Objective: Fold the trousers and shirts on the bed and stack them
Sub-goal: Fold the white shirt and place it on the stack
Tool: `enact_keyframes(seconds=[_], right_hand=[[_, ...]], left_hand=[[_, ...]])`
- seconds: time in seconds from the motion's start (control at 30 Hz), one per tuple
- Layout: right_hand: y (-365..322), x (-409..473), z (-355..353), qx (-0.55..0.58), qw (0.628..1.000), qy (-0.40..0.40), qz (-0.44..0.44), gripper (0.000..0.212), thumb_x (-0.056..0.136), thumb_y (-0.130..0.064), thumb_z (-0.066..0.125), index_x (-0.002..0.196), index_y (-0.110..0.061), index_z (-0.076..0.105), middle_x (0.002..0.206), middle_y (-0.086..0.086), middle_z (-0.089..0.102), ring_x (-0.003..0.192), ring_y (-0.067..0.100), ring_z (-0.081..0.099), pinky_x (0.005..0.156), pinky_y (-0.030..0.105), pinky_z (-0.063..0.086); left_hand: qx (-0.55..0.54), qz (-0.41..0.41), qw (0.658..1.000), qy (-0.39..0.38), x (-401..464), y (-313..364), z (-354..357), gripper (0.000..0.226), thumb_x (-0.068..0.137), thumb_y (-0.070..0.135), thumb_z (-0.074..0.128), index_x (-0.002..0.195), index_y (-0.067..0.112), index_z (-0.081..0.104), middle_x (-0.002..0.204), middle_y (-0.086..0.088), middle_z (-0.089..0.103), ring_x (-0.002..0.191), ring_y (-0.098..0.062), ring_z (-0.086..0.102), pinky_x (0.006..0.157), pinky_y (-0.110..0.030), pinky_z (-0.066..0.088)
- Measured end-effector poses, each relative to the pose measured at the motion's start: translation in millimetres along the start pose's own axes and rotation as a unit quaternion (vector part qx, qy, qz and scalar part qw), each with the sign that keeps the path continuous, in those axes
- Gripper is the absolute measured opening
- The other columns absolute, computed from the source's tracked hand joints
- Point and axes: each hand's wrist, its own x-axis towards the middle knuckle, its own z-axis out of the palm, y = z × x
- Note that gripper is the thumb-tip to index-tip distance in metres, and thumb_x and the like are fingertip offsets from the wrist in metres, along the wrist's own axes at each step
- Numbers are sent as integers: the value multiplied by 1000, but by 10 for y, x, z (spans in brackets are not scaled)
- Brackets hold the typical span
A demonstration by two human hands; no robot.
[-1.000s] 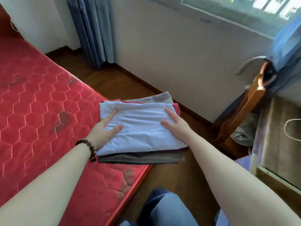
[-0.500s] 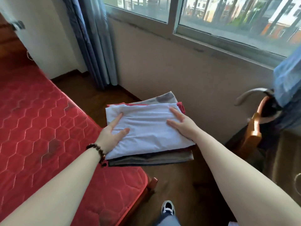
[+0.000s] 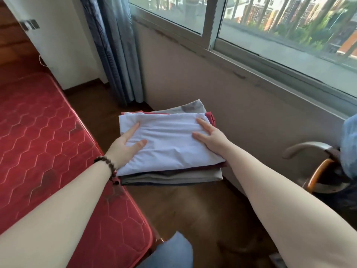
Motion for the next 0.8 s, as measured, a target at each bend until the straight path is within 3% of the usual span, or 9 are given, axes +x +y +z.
enact_keyframes(seconds=[0.13, 0.43, 0.67, 0.8], right_hand=[[-197, 400, 44, -11, 999, -21, -29, 60, 85, -47, 64, 139, -49, 38, 147, -12, 39, 130, 15, 42, 102, 23, 33], [-552, 1513, 166, -63, 991, -78, -84, 59, 86, -47, 64, 139, -50, 38, 146, -11, 41, 129, 15, 43, 105, 25, 35], [-1093, 2913, 554, -64, 979, -148, -121, 59, 85, -48, 65, 136, -56, 37, 145, -15, 40, 124, 8, 43, 96, 18, 31], [-1457, 3632, 796, -68, 973, -178, -131, 60, 83, -50, 66, 135, -59, 37, 135, -20, 43, 124, 9, 44, 102, 22, 34]], left_hand=[[-6, -1, 999, 33, 204, -11, -145, 65, 84, 53, 63, 142, 53, 31, 150, 8, 36, 136, -14, 34, 101, -21, 29], [-49, -16, 993, 108, 843, -181, -329, 68, 84, 52, 64, 143, 50, 31, 149, 14, 35, 126, 2, 29, 94, -10, 25], [-70, -51, 979, 182, 1772, -354, -857, 67, 85, 51, 63, 143, 53, 28, 140, 24, 34, 126, 4, 28, 89, -5, 24], [-77, -55, 971, 221, 2252, -381, -1209, 67, 88, 45, 63, 146, 47, 29, 137, 29, 31, 125, 8, 27, 75, 12, 24]])
